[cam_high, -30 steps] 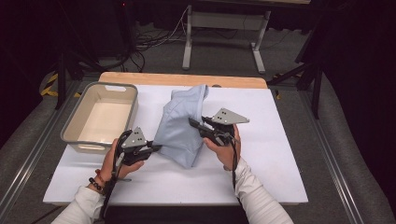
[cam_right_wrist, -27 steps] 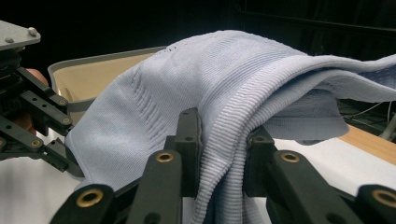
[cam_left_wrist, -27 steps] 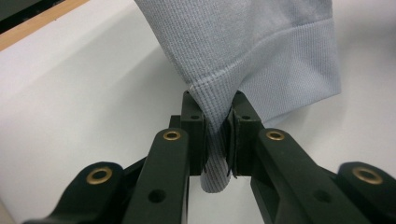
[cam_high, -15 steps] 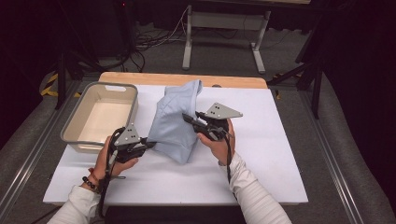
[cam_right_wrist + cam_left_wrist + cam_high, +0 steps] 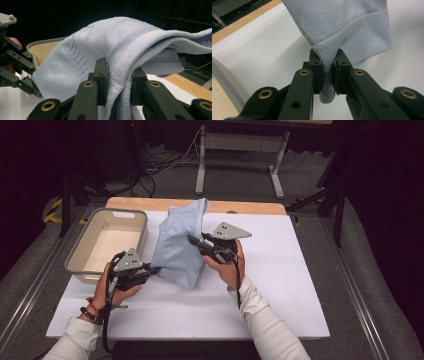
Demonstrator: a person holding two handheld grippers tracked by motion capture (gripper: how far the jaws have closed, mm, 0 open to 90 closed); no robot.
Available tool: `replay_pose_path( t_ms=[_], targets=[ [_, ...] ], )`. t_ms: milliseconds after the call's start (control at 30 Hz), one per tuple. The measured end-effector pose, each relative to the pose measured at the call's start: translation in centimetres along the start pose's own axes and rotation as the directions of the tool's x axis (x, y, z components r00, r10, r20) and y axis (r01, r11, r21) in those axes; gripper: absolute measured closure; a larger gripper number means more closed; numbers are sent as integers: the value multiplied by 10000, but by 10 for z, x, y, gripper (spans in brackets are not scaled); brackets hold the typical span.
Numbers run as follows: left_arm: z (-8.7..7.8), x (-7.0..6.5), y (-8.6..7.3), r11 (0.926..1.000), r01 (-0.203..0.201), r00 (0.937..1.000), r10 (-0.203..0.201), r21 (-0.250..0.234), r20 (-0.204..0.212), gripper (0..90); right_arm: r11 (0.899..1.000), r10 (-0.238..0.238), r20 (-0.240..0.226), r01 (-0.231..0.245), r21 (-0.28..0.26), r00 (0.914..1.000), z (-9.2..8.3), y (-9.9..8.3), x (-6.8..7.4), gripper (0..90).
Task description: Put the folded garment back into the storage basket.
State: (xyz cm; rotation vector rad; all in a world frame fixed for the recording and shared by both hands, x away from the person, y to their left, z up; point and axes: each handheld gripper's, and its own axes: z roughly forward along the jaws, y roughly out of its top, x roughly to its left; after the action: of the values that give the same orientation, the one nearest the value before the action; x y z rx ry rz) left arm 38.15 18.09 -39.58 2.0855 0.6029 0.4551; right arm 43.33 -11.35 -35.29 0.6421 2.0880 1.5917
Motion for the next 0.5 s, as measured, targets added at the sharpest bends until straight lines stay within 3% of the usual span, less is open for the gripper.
replay_pose_path(
  t_ms=[500],
  targets=[
    [-22,13,10,10000,4,9988,-6,-53,-485,800,9997,33,-128,-35,-222,9999,19,21,1,727]
  ],
)
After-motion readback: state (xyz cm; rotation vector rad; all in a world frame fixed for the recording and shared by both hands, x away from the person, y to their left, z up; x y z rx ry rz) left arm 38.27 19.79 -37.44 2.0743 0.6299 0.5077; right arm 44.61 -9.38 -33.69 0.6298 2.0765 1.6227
